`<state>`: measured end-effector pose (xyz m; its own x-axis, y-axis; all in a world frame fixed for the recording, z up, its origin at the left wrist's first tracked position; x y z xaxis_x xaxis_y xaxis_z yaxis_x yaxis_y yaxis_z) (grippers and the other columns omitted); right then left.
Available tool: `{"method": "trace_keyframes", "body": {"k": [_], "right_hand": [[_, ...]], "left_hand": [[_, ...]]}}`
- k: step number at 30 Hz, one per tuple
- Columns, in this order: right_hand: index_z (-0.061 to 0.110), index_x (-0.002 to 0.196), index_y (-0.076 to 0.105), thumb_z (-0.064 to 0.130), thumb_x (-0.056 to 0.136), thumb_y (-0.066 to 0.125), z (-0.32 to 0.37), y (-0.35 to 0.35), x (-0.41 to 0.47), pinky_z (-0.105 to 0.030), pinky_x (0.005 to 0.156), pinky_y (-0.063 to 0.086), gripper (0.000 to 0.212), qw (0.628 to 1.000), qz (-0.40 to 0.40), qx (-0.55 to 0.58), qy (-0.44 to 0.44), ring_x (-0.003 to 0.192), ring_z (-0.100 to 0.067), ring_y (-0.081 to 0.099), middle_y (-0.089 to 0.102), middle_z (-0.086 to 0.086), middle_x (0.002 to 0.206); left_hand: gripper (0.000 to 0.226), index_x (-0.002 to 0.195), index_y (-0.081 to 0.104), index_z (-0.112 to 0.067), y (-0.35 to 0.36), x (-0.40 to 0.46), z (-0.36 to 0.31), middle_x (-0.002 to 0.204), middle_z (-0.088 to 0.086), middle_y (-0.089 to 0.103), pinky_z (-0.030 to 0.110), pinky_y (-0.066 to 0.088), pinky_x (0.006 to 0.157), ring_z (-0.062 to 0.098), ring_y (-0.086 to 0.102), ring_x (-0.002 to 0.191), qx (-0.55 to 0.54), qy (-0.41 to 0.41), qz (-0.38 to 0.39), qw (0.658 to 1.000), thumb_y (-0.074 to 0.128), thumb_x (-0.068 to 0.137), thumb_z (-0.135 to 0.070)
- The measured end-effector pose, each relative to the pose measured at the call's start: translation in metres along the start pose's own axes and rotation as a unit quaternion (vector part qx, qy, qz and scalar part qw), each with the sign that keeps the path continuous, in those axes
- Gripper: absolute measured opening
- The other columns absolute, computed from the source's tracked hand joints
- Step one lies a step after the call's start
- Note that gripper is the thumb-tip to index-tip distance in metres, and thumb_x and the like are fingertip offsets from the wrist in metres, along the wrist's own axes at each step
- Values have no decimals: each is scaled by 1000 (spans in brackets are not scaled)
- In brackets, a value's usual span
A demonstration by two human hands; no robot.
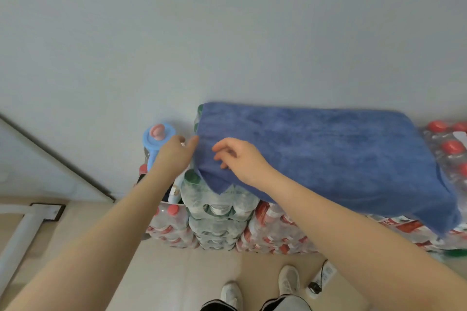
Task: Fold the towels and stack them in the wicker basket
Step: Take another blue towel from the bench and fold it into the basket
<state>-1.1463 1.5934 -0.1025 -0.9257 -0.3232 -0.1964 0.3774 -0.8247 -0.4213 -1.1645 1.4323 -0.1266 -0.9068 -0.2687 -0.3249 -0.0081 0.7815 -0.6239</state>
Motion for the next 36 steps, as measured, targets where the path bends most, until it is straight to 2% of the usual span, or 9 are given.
{"method": "trace_keyframes", "body": {"k": [3,7,10,16,20,23,28,31,36], "right_hand": [[15,102,61,8,94,44,-9,-23,-11,-16,72,46,20,997,-27,-60,-29,68,0,56,61,6,86],[12,99,61,5,93,43,-20,-44,-17,-16,67,45,20,994,-70,-75,-27,64,0,55,60,7,81],[15,94,60,4,93,43,-28,-48,-23,-12,63,43,21,994,-81,-66,-23,63,0,56,59,10,78],[18,89,61,1,92,41,-48,-70,-51,-5,60,43,26,991,-106,-76,-34,67,-1,57,61,9,78],[17,91,61,-1,92,40,-61,-114,-74,-16,71,47,27,981,-178,-70,-40,77,-8,59,61,9,80],[9,100,63,-2,91,42,-76,-154,-97,-6,71,42,25,961,-263,-74,-38,84,-6,57,61,5,92],[8,109,61,1,92,42,-117,-230,-138,-19,81,37,26,925,-359,-123,21,96,-13,52,56,-3,116],[10,116,56,2,91,43,-154,-267,-171,-27,83,40,29,890,-429,-98,120,99,-17,51,46,-6,130],[1,122,49,5,91,48,-228,-279,-223,-40,91,42,31,826,-488,36,279,113,-34,52,52,-17,124]], "left_hand": [[47,63,38,-12,8,-35,9,62,2,43,29,32,52,22,44,61,83,33,-31,995,54,84,-50],[57,84,45,-9,21,-70,9,96,8,48,36,42,77,27,46,94,130,65,-100,984,65,69,-60],[65,96,49,-6,32,-82,5,116,11,43,42,43,89,30,41,113,164,55,-82,982,71,65,-59],[30,81,60,-7,34,-79,-7,120,15,48,39,30,97,32,34,120,209,49,-42,976,61,80,-37],[15,78,49,-11,38,-107,-52,86,6,51,27,38,63,23,48,80,2,143,-114,983,54,88,-21],[19,75,41,-17,58,-126,-94,68,-3,45,16,34,52,10,42,60,-95,191,-93,973,50,91,-17],[3,91,58,-17,126,-136,-143,70,-18,53,5,38,56,-3,49,64,-77,256,-20,963,56,89,-19],[11,96,63,-15,173,-145,-162,62,-10,50,18,32,51,7,43,53,-44,266,42,962,55,91,-20],[20,103,67,-13,225,-160,-184,77,2,59,16,31,53,8,44,59,-5,291,66,954,50,93,-18]]}}
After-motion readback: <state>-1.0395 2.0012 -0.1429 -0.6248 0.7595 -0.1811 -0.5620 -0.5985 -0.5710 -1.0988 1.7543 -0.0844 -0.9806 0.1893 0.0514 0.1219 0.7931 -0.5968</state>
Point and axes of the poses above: each hand's wrist, its own x-axis towards the middle knuckle, its own y-axis out of the palm, z = x × y, the point moved 4 cm from there along x, towards the middle knuckle
